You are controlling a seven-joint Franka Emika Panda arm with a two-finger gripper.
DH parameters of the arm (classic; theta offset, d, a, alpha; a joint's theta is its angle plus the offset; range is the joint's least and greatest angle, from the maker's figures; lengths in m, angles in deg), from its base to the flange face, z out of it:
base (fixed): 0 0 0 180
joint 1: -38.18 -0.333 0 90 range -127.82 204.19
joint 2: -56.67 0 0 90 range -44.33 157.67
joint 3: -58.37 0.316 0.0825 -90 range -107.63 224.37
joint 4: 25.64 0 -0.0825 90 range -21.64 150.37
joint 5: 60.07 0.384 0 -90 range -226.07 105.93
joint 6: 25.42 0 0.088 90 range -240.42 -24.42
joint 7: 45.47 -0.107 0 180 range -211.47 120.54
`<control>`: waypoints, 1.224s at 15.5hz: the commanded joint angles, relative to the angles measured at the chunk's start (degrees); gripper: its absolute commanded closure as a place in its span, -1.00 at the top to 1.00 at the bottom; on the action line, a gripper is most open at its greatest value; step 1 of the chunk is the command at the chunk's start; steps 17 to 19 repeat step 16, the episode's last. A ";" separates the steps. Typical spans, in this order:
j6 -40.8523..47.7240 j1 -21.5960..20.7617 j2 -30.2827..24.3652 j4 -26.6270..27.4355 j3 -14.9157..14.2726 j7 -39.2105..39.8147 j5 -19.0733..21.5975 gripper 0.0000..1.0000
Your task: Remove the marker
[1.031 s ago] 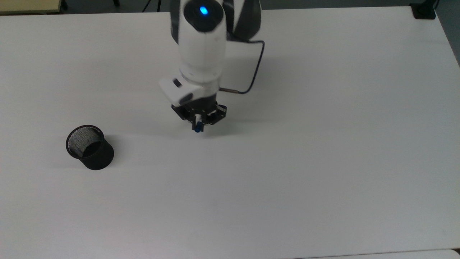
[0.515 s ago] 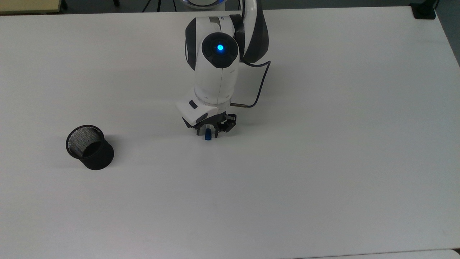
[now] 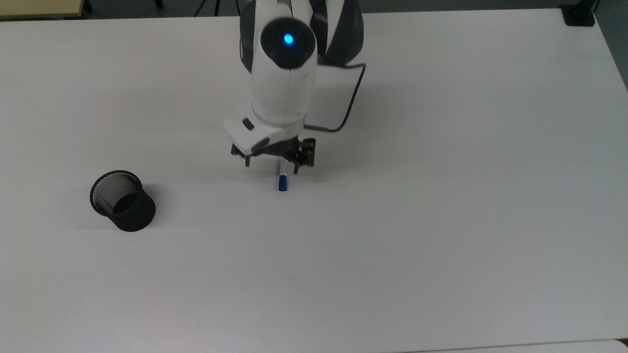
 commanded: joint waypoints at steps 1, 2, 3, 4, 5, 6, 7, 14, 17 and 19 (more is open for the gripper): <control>9.15 1.64 -10.52 2.51 -0.27 3.18 1.97 1.00; 11.70 2.86 -13.16 2.77 -0.27 4.92 3.90 1.00; 14.34 4.09 -15.71 3.30 -0.27 7.29 5.49 1.00; 16.10 4.71 -18.26 4.43 -0.35 8.97 6.11 1.00; 16.64 5.42 -21.07 5.92 -0.27 10.12 6.12 1.00; 16.82 6.03 -23.70 7.77 -0.27 10.21 6.12 1.00; 16.82 6.47 -25.82 9.35 0.08 10.21 6.12 1.00; 19.63 8.41 -27.60 10.42 0.52 10.13 6.12 1.00; 19.72 8.24 -26.46 10.16 0.52 10.13 6.12 1.00; 19.72 8.24 -26.46 10.16 0.52 10.13 6.12 1.00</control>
